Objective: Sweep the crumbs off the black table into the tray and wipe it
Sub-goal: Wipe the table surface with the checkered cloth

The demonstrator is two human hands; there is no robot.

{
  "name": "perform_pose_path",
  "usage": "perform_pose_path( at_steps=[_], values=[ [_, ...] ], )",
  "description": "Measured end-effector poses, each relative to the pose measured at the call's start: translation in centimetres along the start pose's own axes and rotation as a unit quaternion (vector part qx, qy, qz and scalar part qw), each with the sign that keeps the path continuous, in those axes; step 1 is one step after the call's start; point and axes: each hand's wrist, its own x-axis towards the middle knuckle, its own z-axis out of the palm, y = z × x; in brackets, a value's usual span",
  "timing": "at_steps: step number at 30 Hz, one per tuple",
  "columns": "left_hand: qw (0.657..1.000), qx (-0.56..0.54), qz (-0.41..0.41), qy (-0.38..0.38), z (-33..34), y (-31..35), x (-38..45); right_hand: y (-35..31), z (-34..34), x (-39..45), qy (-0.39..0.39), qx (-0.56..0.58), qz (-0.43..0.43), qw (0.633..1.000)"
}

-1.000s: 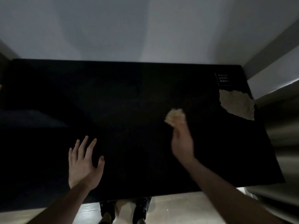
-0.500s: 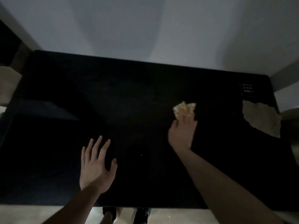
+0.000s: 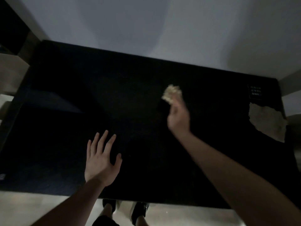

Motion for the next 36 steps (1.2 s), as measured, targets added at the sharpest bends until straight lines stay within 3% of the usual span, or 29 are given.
perform_pose_path(
  at_steps=[3,5,7,9,11,13,18,20,23,27,29,31,33,36],
  values=[
    [1.0,0.002,-0.003,-0.007,0.1,0.0,-0.1,7.7,-7.6,3.2,0.033,-0.152,0.087,0.984],
    [1.0,0.004,-0.002,-0.01,0.0,0.1,-0.1,10.7,-10.4,4.3,-0.021,-0.234,0.164,0.958],
    [1.0,0.003,-0.003,-0.012,-0.1,0.0,-0.1,10.9,-9.9,4.7,-0.075,-0.296,0.249,0.919],
    [1.0,0.002,-0.004,-0.011,0.0,0.0,-0.1,9.1,-7.1,4.6,-0.063,-0.323,0.281,0.901],
    [1.0,0.002,-0.004,-0.008,0.0,0.1,-0.1,6.8,-2.9,4.6,-0.029,-0.321,0.227,0.919],
    [1.0,0.003,-0.006,-0.006,0.1,0.0,0.0,4.1,1.1,4.4,-0.046,-0.323,0.147,0.934],
    [1.0,0.001,-0.008,0.0,0.0,0.1,0.0,-3.2,7.8,-0.7,-0.16,-0.245,-0.045,0.955],
    [1.0,0.005,-0.011,-0.002,-0.1,0.2,0.1,-5.2,8.9,-3.3,-0.252,-0.163,-0.133,0.944],
    [1.0,0.01,-0.011,-0.004,-0.2,0.2,0.0,-5.0,8.1,-4.9,-0.339,-0.066,-0.131,0.929],
    [1.0,0.001,-0.012,-0.001,-0.2,0.3,0.0,-0.9,1.0,-0.9,-0.179,-0.009,-0.118,0.977],
    [1.0,0.0,-0.012,-0.003,-0.1,0.3,0.0,3.1,-4.3,2.1,-0.108,-0.081,-0.129,0.982],
    [1.0,0.001,-0.011,-0.005,0.0,0.2,-0.1,8.0,-9.1,4.6,-0.029,-0.188,-0.066,0.98],
    [1.0,0.004,-0.012,-0.005,0.0,0.2,-0.1,12.7,-12.8,6.1,-0.039,-0.285,0.042,0.957],
    [1.0,0.007,-0.012,-0.007,0.1,0.1,0.0,14.4,-12.9,6.5,-0.071,-0.303,0.197,0.93]
  ],
)
